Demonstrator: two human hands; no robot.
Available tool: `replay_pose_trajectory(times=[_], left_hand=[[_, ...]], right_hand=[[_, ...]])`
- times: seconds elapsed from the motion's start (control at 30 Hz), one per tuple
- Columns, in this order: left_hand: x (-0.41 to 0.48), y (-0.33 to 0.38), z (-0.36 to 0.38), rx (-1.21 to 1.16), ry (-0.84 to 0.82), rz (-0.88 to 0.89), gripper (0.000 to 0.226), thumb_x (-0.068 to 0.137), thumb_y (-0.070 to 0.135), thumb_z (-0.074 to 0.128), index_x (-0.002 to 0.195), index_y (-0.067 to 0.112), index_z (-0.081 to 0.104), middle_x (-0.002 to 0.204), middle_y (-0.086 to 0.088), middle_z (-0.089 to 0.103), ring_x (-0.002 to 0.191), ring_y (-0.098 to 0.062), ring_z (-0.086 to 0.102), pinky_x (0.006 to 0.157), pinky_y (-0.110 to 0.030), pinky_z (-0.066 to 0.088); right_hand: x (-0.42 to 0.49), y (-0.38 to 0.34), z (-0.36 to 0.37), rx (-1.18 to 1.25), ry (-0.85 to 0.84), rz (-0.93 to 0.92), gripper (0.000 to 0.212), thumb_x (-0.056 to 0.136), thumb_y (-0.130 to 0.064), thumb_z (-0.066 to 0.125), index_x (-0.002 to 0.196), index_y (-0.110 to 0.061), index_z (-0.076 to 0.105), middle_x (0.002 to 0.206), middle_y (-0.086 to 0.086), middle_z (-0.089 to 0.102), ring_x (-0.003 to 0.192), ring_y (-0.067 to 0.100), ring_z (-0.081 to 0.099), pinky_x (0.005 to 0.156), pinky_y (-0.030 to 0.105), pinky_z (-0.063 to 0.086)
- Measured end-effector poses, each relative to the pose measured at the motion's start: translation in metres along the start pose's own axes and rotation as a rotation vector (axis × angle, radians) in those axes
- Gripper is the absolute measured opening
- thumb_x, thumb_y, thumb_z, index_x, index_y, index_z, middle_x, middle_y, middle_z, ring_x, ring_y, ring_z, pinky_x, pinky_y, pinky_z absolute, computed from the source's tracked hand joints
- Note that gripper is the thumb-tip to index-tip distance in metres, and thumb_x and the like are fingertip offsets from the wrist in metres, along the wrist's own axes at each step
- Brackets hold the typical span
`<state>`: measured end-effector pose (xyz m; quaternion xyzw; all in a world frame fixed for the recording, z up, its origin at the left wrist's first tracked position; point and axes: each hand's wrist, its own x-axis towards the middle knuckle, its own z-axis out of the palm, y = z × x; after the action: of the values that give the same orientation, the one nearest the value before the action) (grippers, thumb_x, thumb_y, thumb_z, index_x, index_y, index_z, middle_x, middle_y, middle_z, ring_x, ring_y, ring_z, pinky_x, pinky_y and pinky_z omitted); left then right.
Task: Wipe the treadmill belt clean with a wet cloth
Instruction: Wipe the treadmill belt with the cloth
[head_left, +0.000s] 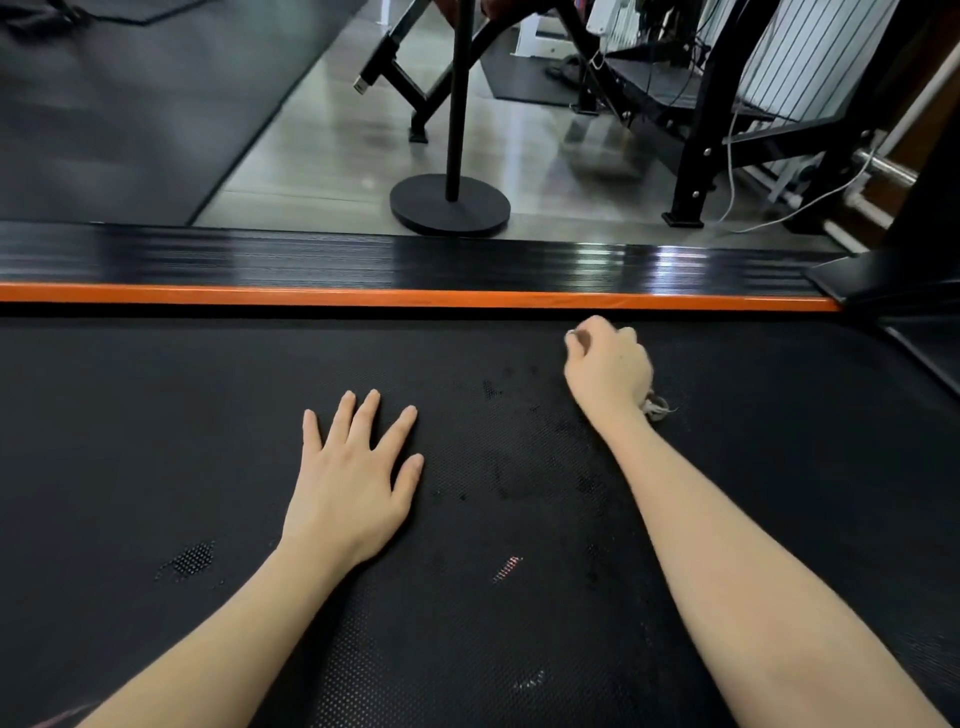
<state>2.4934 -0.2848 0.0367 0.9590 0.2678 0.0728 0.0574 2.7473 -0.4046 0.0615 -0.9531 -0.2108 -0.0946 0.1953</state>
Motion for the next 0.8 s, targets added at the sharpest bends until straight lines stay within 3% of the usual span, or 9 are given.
replay_pose_trajectory(times=[0.1,0.17,0.23,0.4,0.47,0.57,0.63,0.8], left_hand=[[0.0,0.0,0.0,0.004,0.007,0.006,0.067,0.089,0.055,0.012,0.143,0.027,0.04,0.149,-0.015,0.035,0.141,-0.034,0.024,0.113,-0.058,0.014],[0.0,-0.001,0.0,0.0,0.003,0.004,0.067,0.089,0.055,0.011,0.143,0.028,0.039,0.15,-0.014,0.034,0.142,-0.033,0.022,0.114,-0.057,0.012],[0.0,-0.002,0.0,0.001,0.005,0.004,0.067,0.089,0.056,0.01,0.144,0.029,0.037,0.151,-0.013,0.033,0.143,-0.032,0.02,0.115,-0.056,0.011],[0.0,-0.001,0.002,0.001,0.021,-0.006,0.062,0.091,0.053,0.018,0.141,0.027,0.043,0.146,-0.015,0.04,0.14,-0.034,0.029,0.112,-0.059,0.019],[0.0,0.0,0.003,0.006,0.018,0.0,0.061,0.091,0.052,0.019,0.14,0.026,0.044,0.145,-0.015,0.041,0.139,-0.035,0.03,0.111,-0.059,0.02],[0.001,-0.001,0.003,0.002,0.019,0.005,0.061,0.091,0.052,0.019,0.14,0.026,0.045,0.145,-0.015,0.042,0.138,-0.035,0.031,0.111,-0.06,0.021],[0.001,-0.002,0.002,-0.006,0.008,0.017,0.063,0.091,0.053,0.016,0.141,0.027,0.043,0.147,-0.014,0.039,0.14,-0.033,0.028,0.113,-0.058,0.017],[-0.001,-0.002,0.001,-0.04,0.01,0.007,0.069,0.087,0.056,0.007,0.146,0.031,0.032,0.154,-0.011,0.027,0.145,-0.03,0.014,0.116,-0.054,0.004]], right_hand=[[-0.05,-0.024,0.002,0.115,-0.108,-0.372,0.019,0.09,-0.037,0.057,0.105,-0.025,0.062,0.098,0.01,0.057,0.087,0.031,0.058,0.07,0.033,0.042],[-0.061,-0.018,-0.004,0.146,-0.183,-0.512,0.02,0.089,-0.039,0.059,0.104,-0.027,0.062,0.096,0.005,0.056,0.086,0.026,0.058,0.07,0.032,0.044],[-0.038,-0.008,-0.005,0.069,-0.146,-0.459,0.021,0.09,-0.042,0.057,0.105,-0.028,0.062,0.097,0.006,0.058,0.089,0.027,0.059,0.073,0.035,0.046],[0.032,-0.003,0.01,-0.02,0.044,0.109,0.027,0.096,-0.037,0.049,0.114,-0.019,0.055,0.113,0.017,0.057,0.099,0.036,0.056,0.081,0.04,0.044],[0.026,-0.038,0.024,-0.006,0.026,0.074,0.028,0.094,-0.037,0.05,0.114,-0.018,0.057,0.113,0.018,0.057,0.101,0.038,0.056,0.081,0.039,0.044],[-0.006,-0.099,0.043,0.049,-0.07,-0.295,0.025,0.093,-0.037,0.052,0.111,-0.021,0.059,0.107,0.015,0.059,0.096,0.036,0.057,0.079,0.038,0.045],[-0.009,-0.104,0.042,0.056,-0.104,-0.414,0.023,0.094,-0.037,0.05,0.11,-0.023,0.058,0.105,0.013,0.058,0.095,0.034,0.056,0.079,0.038,0.045],[0.025,-0.045,0.03,-0.042,-0.049,-0.191,0.025,0.097,-0.042,0.044,0.111,-0.025,0.057,0.107,0.01,0.056,0.094,0.031,0.057,0.073,0.035,0.043]])
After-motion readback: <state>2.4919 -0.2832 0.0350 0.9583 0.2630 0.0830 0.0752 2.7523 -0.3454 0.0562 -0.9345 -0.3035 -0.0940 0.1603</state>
